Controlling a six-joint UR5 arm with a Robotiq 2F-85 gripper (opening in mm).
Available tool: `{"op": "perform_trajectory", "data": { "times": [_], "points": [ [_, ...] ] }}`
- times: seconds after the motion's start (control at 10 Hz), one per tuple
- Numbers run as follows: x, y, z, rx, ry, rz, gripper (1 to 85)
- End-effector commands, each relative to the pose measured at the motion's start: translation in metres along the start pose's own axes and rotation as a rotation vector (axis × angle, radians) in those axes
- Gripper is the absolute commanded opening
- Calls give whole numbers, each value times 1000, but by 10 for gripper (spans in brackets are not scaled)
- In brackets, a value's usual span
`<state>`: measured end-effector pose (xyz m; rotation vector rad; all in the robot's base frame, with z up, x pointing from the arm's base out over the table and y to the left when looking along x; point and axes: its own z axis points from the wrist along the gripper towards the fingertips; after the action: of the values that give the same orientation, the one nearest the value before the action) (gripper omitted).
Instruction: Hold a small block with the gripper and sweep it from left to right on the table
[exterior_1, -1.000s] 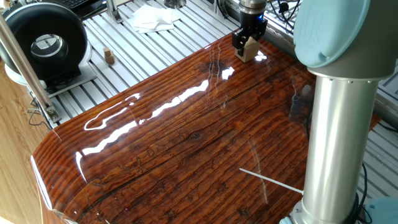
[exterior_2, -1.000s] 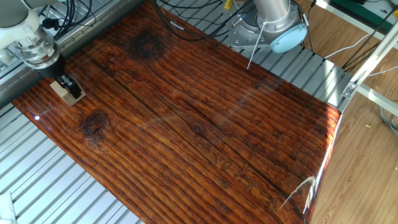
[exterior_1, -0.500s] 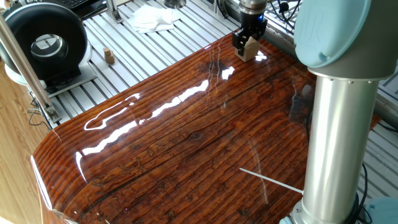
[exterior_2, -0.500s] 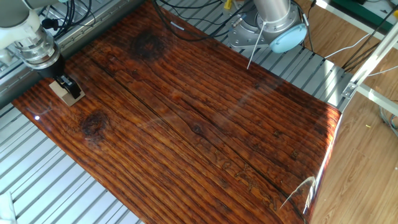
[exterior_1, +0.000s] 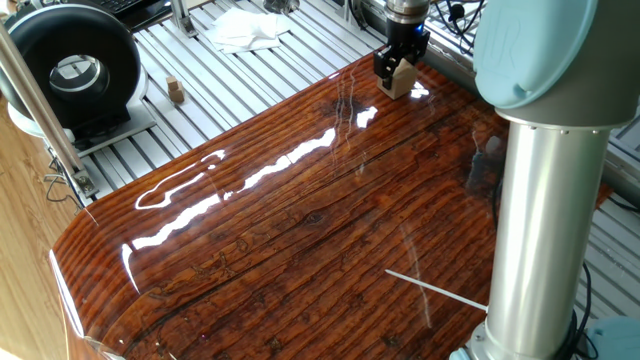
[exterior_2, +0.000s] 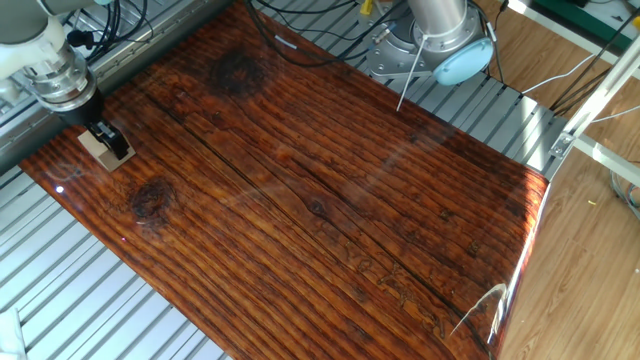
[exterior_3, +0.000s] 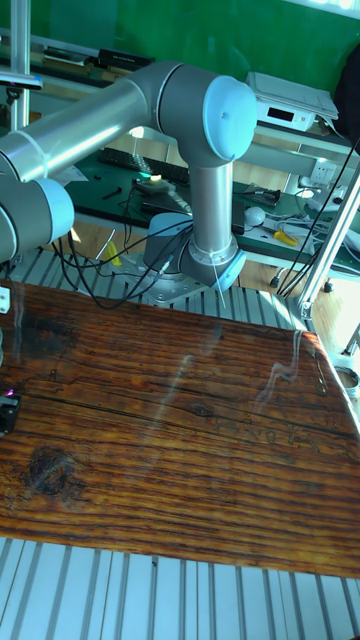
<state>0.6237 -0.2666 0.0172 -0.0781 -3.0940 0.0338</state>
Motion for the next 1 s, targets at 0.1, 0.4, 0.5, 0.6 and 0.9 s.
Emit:
{"op": "perform_trajectory", "data": {
  "times": [0.1, 0.4, 0.5, 0.6, 0.9],
  "points": [
    [-2, 3, 1, -16, -11, 3, 10],
    [-1, 4, 3, -16, -12, 4, 10],
    [0, 4, 3, -16, -11, -2, 10],
    [0, 4, 2, -16, -11, -7, 10],
    [2, 3, -6, -66, 9, -26, 10]
  ]
}}
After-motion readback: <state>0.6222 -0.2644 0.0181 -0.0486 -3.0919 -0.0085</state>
